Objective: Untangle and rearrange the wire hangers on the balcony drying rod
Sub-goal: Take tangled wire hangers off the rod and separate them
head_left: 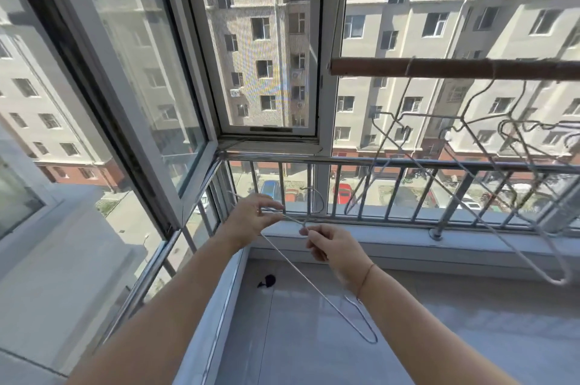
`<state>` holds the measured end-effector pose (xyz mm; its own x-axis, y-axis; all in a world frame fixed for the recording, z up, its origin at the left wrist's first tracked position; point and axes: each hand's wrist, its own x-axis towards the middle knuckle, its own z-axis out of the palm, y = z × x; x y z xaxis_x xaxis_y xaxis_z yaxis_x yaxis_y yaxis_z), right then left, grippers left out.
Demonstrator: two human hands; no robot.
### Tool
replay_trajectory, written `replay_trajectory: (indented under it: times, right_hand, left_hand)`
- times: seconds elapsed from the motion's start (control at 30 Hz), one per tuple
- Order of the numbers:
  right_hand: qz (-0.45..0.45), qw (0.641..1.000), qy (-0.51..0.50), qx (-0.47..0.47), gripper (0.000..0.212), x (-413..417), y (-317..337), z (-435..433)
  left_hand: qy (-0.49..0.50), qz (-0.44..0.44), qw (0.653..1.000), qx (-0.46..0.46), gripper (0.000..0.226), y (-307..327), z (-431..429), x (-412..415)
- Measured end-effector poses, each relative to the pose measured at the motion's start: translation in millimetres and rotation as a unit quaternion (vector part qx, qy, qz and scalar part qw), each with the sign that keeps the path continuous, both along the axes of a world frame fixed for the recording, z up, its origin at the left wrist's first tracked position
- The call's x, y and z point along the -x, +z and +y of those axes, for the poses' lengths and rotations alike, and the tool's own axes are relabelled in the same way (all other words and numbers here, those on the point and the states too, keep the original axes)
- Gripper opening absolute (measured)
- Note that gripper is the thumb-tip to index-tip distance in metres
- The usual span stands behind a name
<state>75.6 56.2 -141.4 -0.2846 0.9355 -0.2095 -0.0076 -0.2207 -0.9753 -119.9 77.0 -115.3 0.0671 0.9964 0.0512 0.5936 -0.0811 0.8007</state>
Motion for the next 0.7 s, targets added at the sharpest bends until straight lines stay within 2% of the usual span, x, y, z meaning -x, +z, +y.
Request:
replay_trajectory:
  times: [0.03,0.1,0.17,0.23,0.3,0.4,0.53,0.7]
  right_hand:
    - [0.043,0.999,-0.004,0.023,0.024,1.9,1.1,-1.2]
    - [0.138,0.988,-0.008,0.072,0.023,7.3,4.8,-3.7]
    - [0.232,0.965,-0.012,0.121,0.022,13.9,10.9,-5.2]
    - [0.283,0.949,-0.012,0.138,0.020,21.7,18.5,-5.2]
    - [0.298,0.944,-0.021,0.136,0.017,31.3,29.5,-5.0]
    - [0.324,0.936,-0.056,0.123,0.015,45.9,51.9,-4.6]
    - [0.236,0.965,-0.115,0.017,0.014,56.0,83.7,-3.9]
    - [0.290,0.935,-0.205,-0.010,0.019,50.4,119.2,-4.1]
  left_hand:
    - [0.041,0.009,0.999,-0.034,0.031,-1.1,-2.7,-5.9]
    - [0.124,-0.031,0.989,-0.072,0.049,-1.8,-14.5,-19.0]
    - [0.134,-0.105,0.985,-0.031,0.050,-2.3,-28.2,-30.0]
    - [0.084,-0.183,0.978,0.044,0.041,-1.5,-43.1,-38.8]
    - [0.061,-0.255,0.962,0.080,0.033,1.1,-56.5,-43.6]
    - [0.076,-0.288,0.950,0.089,0.027,9.5,-71.1,-38.5]
    - [0.070,-0.320,0.941,0.085,0.022,35.5,-84.5,-28.2]
    - [0.020,-0.336,0.940,0.060,0.021,77.9,-86.3,-35.3]
